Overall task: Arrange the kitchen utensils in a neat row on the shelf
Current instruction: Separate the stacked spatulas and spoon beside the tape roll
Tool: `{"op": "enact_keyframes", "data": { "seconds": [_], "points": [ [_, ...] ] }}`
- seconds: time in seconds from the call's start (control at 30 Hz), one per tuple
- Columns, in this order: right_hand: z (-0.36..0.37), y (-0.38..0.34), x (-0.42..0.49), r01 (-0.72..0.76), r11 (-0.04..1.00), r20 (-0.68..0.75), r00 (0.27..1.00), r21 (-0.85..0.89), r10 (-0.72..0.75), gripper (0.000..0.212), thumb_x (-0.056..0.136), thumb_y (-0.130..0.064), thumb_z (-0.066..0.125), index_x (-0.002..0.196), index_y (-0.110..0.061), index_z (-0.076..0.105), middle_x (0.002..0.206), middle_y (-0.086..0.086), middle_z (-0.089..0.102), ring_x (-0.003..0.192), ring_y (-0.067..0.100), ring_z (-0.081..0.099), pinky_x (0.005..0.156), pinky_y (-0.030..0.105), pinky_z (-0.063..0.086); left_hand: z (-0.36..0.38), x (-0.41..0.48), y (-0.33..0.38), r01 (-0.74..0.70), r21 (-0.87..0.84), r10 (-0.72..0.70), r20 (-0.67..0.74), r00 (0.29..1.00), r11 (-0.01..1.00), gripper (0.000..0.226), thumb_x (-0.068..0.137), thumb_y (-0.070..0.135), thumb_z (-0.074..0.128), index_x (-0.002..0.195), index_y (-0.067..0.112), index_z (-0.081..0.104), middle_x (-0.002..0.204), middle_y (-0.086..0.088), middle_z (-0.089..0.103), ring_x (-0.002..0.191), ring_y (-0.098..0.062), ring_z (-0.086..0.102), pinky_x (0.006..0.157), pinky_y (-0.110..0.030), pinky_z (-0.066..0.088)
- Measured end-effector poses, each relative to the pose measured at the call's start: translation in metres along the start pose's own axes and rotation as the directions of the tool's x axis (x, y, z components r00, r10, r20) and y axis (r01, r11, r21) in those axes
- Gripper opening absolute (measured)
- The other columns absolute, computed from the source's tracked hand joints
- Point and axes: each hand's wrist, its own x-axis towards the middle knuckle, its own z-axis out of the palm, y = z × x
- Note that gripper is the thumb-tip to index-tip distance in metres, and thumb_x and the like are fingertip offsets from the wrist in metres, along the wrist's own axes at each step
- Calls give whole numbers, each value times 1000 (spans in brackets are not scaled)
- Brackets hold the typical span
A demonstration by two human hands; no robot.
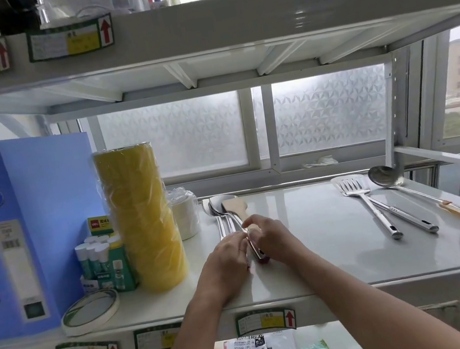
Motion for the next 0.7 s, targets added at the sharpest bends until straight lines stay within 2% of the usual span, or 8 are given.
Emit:
{"op": "enact_keyframes", "data": {
  "seconds": [0.07, 0.13, 0.2, 0.27, 0.33, 0.47, 0.57, 0.7],
  "points": [
    [8, -3, 0, 41, 996, 100, 994, -79, -33, 39, 92, -35, 50, 130, -27, 58, 118, 7, 66, 102, 24, 61, 83, 31, 46, -5, -1, 3, 56, -88, -60, -43, 997, 995, 41, 103, 13, 39, 140, 19, 57, 141, -5, 60, 130, -19, 54, 102, -20, 35],
    [14, -5, -1, 91, 976, 178, 982, -200, -55, 52, 87, -46, 44, 139, -38, 50, 134, -2, 56, 121, 26, 51, 100, 43, 43, -9, -1, 5, 97, -106, -104, -67, 992, 990, 50, 96, 2, 38, 141, 16, 54, 144, -7, 58, 133, -21, 51, 102, -18, 32],
    [16, -8, 0, 87, 958, 217, 976, -275, -26, 58, 88, -47, 40, 146, -44, 40, 150, -4, 42, 134, 31, 38, 107, 49, 37, -11, -1, 7, 147, -108, -154, -56, 987, 983, 52, 92, -1, 39, 139, 16, 53, 142, -8, 58, 131, -23, 52, 103, -21, 34],
    [14, -11, -1, 88, 943, 228, 974, -321, -14, 59, 90, -47, 39, 149, -46, 35, 162, -5, 28, 144, 33, 26, 112, 50, 29, -10, 1, 5, 198, -97, -202, -30, 979, 975, 50, 91, 3, 41, 136, 19, 53, 141, -7, 59, 127, -26, 55, 107, -32, 41],
    [14, -13, -4, 98, 932, 227, 974, -349, -18, 59, 90, -48, 38, 149, -48, 34, 164, -6, 23, 149, 30, 18, 115, 49, 23, -10, 3, 4, 240, -68, -241, -10, 970, 968, 48, 89, 9, 45, 135, 23, 52, 142, -5, 58, 124, -29, 57, 106, -40, 43],
    [20, -13, -7, 58, 920, 189, 982, -386, 17, 69, 81, -63, 29, 148, -51, 32, 161, -10, 28, 147, 27, 25, 118, 48, 24, -6, 2, 2, 271, 19, -271, 8, 963, 962, 49, 92, 12, 49, 140, 22, 47, 146, -5, 55, 130, -28, 53, 110, -39, 40],
    [24, -9, -6, 18, 916, 159, 986, -400, 50, 64, 83, -60, 34, 146, -50, 35, 162, -13, 27, 149, 24, 24, 120, 45, 22, -5, 2, 2, 278, 62, -279, 1, 960, 959, 53, 97, 13, 41, 150, 18, 39, 155, -7, 46, 141, -26, 42, 116, -38, 32],
    [24, -6, -8, -34, 923, 127, 988, -384, 90, 63, 86, -56, 36, 148, -47, 34, 164, -14, 21, 152, 22, 19, 122, 43, 18, -4, 2, 1, 286, 79, -286, -2, 958, 955, 55, 100, 14, 38, 155, 16, 33, 161, -8, 39, 147, -27, 36, 118, -39, 28]
  ]
}}
